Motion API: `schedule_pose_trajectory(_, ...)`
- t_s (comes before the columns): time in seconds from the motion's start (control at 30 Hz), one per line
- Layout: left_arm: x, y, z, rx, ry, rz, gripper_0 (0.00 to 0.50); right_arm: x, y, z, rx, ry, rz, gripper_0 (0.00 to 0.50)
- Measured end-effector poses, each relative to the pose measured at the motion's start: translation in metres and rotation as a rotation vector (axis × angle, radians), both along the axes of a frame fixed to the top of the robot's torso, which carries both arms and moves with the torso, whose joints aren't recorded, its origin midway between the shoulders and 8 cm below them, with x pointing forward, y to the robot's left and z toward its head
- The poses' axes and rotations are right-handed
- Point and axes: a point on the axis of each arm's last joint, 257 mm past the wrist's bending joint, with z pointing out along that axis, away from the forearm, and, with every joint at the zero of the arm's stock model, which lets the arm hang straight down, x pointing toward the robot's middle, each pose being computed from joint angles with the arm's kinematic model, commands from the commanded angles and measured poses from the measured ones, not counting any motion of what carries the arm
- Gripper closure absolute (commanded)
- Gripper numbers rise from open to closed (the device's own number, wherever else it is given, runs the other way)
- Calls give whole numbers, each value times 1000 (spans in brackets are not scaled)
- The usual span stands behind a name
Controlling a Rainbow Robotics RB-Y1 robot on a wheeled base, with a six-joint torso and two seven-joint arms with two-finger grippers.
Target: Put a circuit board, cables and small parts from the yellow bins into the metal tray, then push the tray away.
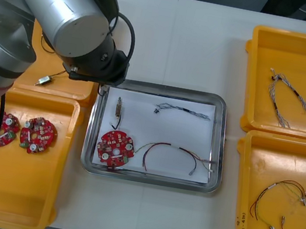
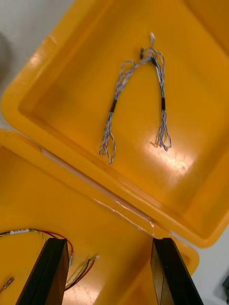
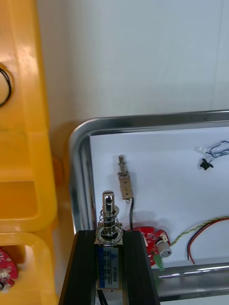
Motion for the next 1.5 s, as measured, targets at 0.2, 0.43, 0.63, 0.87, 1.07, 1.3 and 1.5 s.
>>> schedule_pose_trajectory(0.2,-2,-22,-12,-14,-3,-16,499,-15,-27,-8,56,10,-103,0)
schedule_pose_trajectory(0.43,8,-36,-29,-13,-19,-36,499,-32,-40,-28,182,37,-272,0)
schedule_pose_trajectory(0.63,21,-42,-47,-10,-29,-31,500,-45,-45,-45,249,68,-375,0)
schedule_pose_trajectory(0.87,25,-48,-67,-13,-20,-11,499,-50,-43,-57,319,89,-434,0)
schedule_pose_trajectory(1.07,23,-50,-82,-35,-5,52,498,-52,-53,-68,354,116,-476,0)
schedule_pose_trajectory(1.3,26,-50,-97,-15,-8,47,498,-54,-55,-79,396,152,-506,0)
schedule_pose_trajectory(1.5,27,-50,-101,-12,-8,43,499,-54,-51,-81,412,162,-497,0)
